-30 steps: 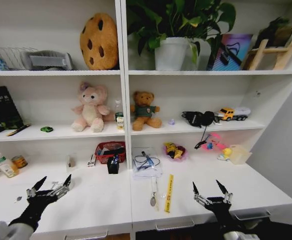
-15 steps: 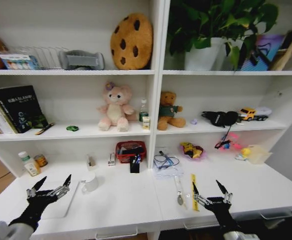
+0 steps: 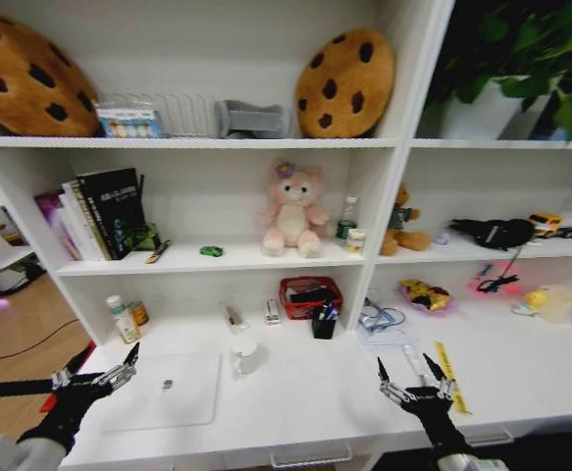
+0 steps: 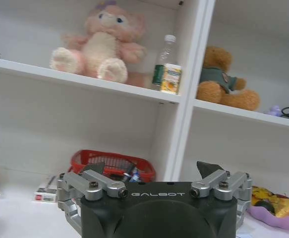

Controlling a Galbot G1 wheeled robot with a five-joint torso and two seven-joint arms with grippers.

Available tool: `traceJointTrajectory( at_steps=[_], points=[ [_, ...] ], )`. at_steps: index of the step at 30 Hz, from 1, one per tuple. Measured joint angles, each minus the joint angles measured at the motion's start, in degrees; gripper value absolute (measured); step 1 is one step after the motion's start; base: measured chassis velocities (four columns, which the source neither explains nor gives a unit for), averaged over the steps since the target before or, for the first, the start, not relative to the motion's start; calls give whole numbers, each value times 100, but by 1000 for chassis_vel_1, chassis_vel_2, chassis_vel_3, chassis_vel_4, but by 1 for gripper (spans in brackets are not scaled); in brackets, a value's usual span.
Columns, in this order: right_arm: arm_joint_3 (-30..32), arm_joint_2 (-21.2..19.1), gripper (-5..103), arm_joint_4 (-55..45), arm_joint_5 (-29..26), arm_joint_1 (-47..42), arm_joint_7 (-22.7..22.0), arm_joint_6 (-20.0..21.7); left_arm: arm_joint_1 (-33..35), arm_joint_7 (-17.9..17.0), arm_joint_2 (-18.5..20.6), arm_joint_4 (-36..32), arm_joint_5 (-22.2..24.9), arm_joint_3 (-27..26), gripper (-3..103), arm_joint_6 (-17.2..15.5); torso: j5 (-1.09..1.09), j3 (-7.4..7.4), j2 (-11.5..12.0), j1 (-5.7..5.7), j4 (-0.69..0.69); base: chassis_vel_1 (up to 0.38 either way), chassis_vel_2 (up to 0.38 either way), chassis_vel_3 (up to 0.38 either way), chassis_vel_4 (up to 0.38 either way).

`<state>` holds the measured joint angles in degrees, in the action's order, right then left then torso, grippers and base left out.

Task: Organize the objects on the table.

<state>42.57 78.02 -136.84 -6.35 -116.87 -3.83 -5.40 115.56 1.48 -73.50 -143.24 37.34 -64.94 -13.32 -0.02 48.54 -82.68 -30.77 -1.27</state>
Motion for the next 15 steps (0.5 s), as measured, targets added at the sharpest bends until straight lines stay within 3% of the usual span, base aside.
traceJointTrajectory(
  at_steps=[4, 6, 8, 11, 15],
  points=[
    [0, 0, 100, 0, 0, 0, 0, 0, 1, 0, 0, 1, 0, -1, 100, 0, -3, 2, 2, -2, 4, 332, 360, -343, -348],
    [0, 0, 100, 1, 0, 0, 0, 0, 1, 0, 0, 0, 0, -1, 100, 0, 7, 1, 0, 0, 2, 298, 276, -322, -286],
    [0, 0, 100, 0, 1, 0, 0, 0, 0, 0, 0, 0, 0, 0, 100, 0, 0, 0, 0, 0, 1, 273, 233, -253, -280],
    [-1, 1, 100, 1, 1, 0, 1, 0, 0, -1, 1, 1, 0, -1, 100, 0, 1, 0, 0, -1, -2, 200, 151, -150, -162],
    [-1, 0, 100, 1, 1, 1, 1, 0, 1, -1, 0, 1, -1, -1, 100, 0, 4, 1, 0, 0, 7, 70, 4, 13, -37]
  ],
)
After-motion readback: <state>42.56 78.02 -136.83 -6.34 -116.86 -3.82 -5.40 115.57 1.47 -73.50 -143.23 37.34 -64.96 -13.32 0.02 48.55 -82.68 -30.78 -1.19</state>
